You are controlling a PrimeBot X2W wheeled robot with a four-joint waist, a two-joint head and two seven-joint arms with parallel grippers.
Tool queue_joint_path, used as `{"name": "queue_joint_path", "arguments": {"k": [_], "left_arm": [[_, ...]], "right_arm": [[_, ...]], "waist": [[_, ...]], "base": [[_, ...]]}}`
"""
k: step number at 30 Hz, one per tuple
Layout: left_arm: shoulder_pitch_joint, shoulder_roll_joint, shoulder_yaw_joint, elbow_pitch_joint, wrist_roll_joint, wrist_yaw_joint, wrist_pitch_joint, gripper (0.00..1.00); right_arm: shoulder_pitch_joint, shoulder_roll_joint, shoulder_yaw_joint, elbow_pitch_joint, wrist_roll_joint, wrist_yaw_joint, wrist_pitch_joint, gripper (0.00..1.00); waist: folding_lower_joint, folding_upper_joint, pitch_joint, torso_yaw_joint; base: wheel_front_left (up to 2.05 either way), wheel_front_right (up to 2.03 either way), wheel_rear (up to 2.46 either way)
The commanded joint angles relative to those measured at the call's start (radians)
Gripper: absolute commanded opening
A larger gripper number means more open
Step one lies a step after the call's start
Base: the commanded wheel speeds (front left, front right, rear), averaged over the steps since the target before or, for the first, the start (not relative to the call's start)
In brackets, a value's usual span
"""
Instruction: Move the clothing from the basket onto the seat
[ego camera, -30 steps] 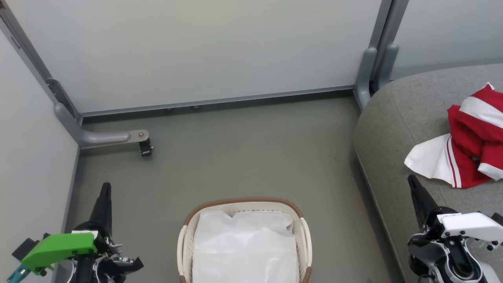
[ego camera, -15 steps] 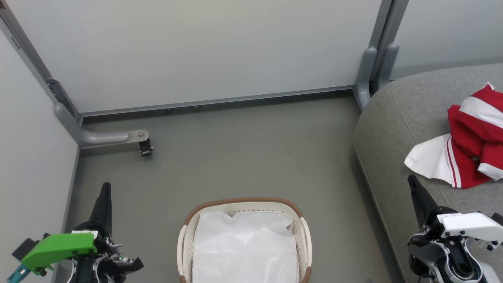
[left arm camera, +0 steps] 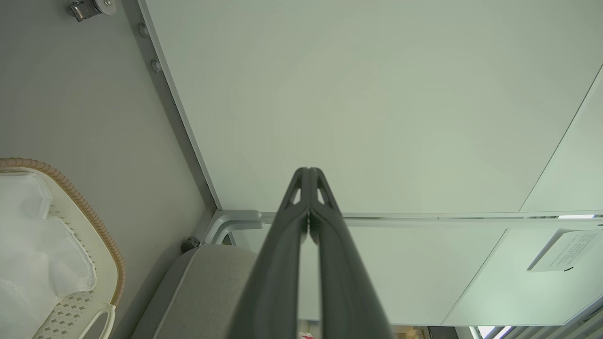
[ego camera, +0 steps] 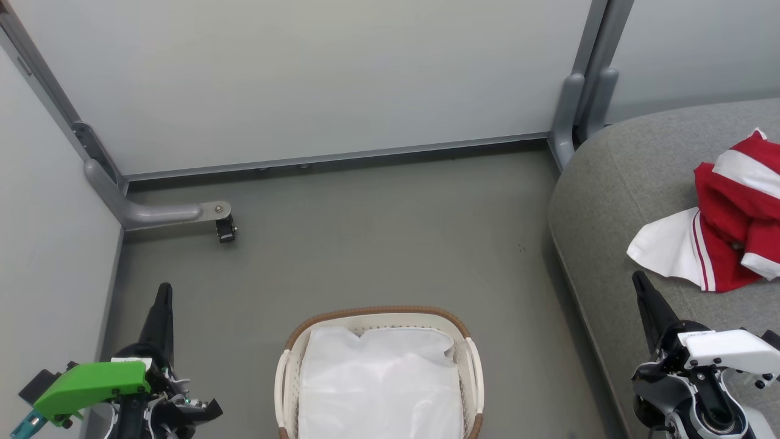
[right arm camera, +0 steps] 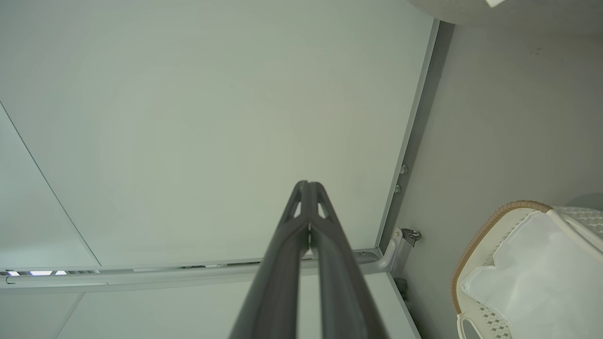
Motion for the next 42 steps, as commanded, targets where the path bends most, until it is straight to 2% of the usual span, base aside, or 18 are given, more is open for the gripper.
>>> {"name": "queue_joint_path", "arguments": {"k": [1, 42], "left_arm": [[-0.010, 0.007, 0.002, -0.001, -0.003, -0.006, 0.004, 0.00], [-0.010, 0.007, 0.002, -0.001, -0.003, -0.006, 0.004, 0.00]], "right_arm": [[0.011, -0.006, -0.001, -0.004, 0.004, 0.000, 0.001, 0.00], [0.011, -0.006, -0.001, -0.004, 0.004, 0.000, 0.001, 0.00]], "waist": [[0.0000, -0.0001, 0.000, 0.000], [0.0000, -0.0001, 0.000, 0.000]], "base": [[0.00, 0.00, 0.00], [0.00, 0.00, 0.00]]}}
